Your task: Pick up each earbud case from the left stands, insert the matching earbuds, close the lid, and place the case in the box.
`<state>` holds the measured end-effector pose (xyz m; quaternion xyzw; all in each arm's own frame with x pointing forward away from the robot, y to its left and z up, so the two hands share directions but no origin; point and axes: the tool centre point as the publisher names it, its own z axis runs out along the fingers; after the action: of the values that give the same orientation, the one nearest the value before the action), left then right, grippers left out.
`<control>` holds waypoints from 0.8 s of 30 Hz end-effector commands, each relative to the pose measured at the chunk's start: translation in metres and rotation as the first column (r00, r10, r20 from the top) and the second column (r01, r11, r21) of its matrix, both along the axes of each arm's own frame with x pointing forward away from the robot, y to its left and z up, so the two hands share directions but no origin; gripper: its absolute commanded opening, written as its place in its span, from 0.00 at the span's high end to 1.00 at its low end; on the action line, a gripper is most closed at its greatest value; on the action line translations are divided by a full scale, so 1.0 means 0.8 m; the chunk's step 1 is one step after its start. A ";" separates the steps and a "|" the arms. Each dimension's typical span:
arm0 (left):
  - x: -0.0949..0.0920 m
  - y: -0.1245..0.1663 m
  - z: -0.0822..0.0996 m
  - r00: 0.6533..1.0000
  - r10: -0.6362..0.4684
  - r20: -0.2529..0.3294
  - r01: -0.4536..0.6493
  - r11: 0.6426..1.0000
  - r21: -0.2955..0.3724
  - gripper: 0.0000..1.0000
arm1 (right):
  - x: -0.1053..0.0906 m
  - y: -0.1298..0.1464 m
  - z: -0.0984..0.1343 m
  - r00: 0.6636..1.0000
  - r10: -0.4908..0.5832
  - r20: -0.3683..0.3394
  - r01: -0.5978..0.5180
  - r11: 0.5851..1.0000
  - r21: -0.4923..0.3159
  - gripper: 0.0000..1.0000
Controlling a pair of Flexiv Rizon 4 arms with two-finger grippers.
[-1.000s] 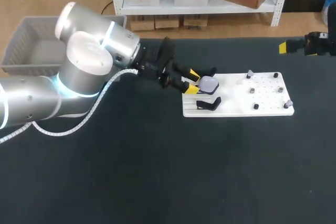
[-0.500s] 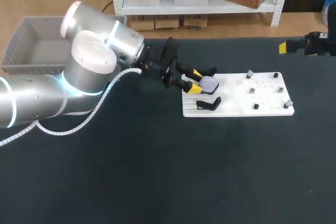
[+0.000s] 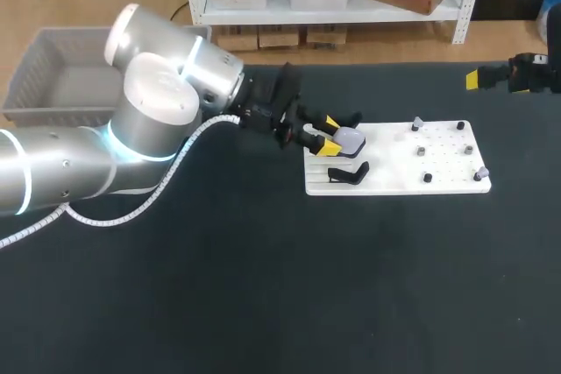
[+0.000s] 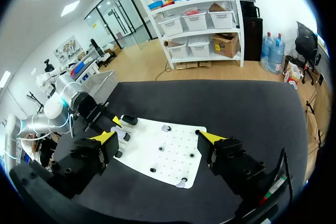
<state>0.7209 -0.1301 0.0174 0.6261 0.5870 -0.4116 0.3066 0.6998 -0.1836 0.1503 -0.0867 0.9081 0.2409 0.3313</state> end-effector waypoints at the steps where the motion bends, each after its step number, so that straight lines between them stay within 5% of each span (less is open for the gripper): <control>1: -0.004 0.000 -0.002 1.000 0.008 0.003 -0.008 1.000 -0.009 0.53 | 0.000 -0.001 -0.001 1.000 0.004 0.000 -0.004 1.000 0.003 0.00; 24: -0.001 -0.011 -0.008 1.000 0.004 0.001 -0.004 1.000 -0.013 0.56 | 0.000 -0.001 -0.001 1.000 0.004 0.000 -0.004 1.000 0.003 0.00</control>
<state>0.7184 -0.1373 0.0129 0.6222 0.5862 -0.4143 0.3124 0.6997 -0.1836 0.1503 -0.0867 0.9081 0.2409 0.3313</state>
